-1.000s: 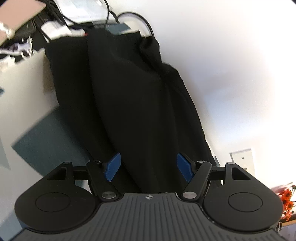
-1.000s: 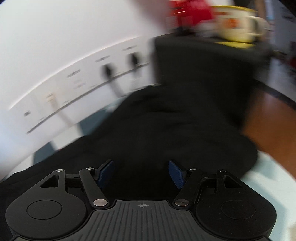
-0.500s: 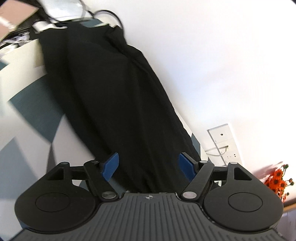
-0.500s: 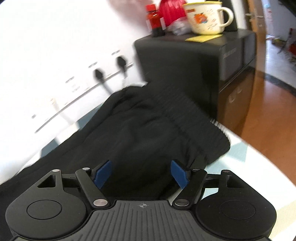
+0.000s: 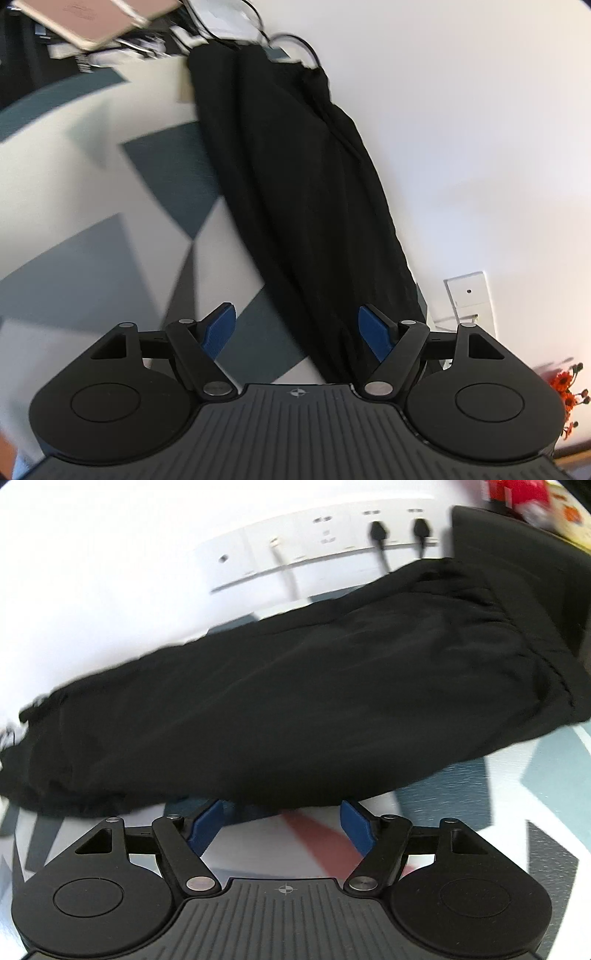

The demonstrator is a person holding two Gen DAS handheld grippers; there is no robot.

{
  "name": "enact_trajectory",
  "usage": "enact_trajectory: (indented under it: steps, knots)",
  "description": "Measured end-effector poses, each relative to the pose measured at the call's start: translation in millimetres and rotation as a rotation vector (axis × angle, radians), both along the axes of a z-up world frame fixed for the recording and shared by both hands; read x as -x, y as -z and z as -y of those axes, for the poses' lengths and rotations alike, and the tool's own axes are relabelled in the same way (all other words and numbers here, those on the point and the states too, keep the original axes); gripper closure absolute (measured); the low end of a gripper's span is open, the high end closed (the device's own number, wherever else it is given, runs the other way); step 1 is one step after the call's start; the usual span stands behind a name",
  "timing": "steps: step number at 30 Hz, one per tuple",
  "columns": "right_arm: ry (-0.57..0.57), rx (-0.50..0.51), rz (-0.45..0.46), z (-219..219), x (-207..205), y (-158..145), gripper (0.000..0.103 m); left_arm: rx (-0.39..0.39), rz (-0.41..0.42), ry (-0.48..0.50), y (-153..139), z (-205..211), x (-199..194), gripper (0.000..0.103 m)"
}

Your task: Fold clothes

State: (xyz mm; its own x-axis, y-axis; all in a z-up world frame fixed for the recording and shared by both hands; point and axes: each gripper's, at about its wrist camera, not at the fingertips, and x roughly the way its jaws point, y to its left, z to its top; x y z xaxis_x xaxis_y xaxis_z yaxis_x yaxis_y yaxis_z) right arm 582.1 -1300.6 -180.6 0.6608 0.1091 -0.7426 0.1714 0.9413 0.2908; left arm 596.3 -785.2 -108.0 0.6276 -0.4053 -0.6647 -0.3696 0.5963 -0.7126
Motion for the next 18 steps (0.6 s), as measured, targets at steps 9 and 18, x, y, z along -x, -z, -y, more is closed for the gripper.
enact_trajectory:
  steps: [9, 18]
  knots:
    - [0.094, 0.07, -0.075, -38.7, -17.9, -5.4, 0.037, 0.034, -0.029, 0.171, 43.3, 12.4, -105.3, 0.029]
    - [0.13, 0.093, -0.096, -86.9, -36.7, 1.1, 0.037, 0.055, -0.025, 0.296, 56.1, 8.6, -139.8, 0.029]
